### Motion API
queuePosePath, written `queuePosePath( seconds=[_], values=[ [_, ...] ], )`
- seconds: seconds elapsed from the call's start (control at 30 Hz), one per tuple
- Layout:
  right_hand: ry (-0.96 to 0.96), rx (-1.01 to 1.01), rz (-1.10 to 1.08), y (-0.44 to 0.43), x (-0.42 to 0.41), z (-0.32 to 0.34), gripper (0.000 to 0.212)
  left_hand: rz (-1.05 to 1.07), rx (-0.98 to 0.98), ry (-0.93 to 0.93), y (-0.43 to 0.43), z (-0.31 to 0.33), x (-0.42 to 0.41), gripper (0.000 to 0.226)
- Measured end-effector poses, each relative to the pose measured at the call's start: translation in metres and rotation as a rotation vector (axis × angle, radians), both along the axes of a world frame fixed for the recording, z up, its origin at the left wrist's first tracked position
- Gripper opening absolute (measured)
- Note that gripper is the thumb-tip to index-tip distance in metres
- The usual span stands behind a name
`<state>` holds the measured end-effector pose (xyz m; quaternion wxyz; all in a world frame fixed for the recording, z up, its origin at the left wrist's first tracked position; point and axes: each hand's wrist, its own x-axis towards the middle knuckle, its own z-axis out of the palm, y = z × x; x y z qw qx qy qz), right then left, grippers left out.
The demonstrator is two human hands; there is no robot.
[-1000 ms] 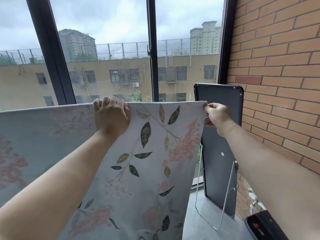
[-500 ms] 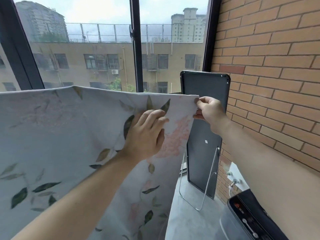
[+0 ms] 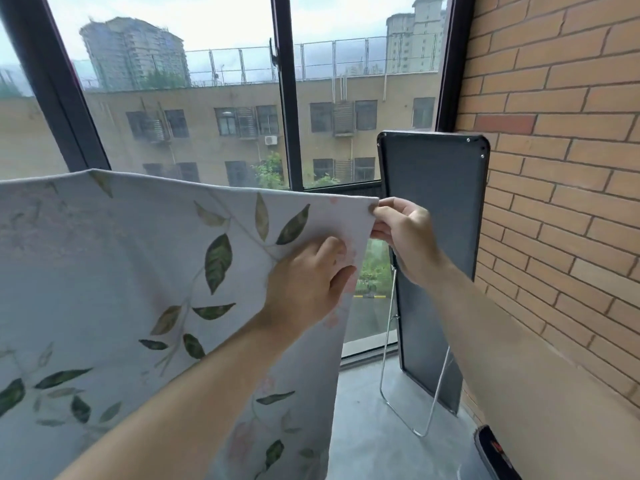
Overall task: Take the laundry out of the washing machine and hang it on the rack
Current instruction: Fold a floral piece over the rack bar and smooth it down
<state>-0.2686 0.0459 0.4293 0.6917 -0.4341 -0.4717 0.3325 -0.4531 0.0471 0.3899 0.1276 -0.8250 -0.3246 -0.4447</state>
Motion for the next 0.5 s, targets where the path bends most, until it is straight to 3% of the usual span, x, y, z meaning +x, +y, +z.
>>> queuePosePath(
  seconds=[0.17, 0.33, 0.5],
  values=[
    [-0.11, 0.045, 0.222, 0.013, 0.016, -0.016, 0.038, 0.131, 0.019, -0.208, -0.003, -0.007, 0.03, 0.03],
    [-0.222, 0.084, 0.343, 0.028, 0.032, -0.032, 0.041, 0.344, -0.052, -0.198, 0.004, -0.018, 0.057, 0.049],
    [-0.282, 0.151, 0.385, 0.051, 0.03, -0.044, 0.025, 0.4, -0.088, -0.236, 0.007, -0.019, 0.055, 0.012]
  ],
)
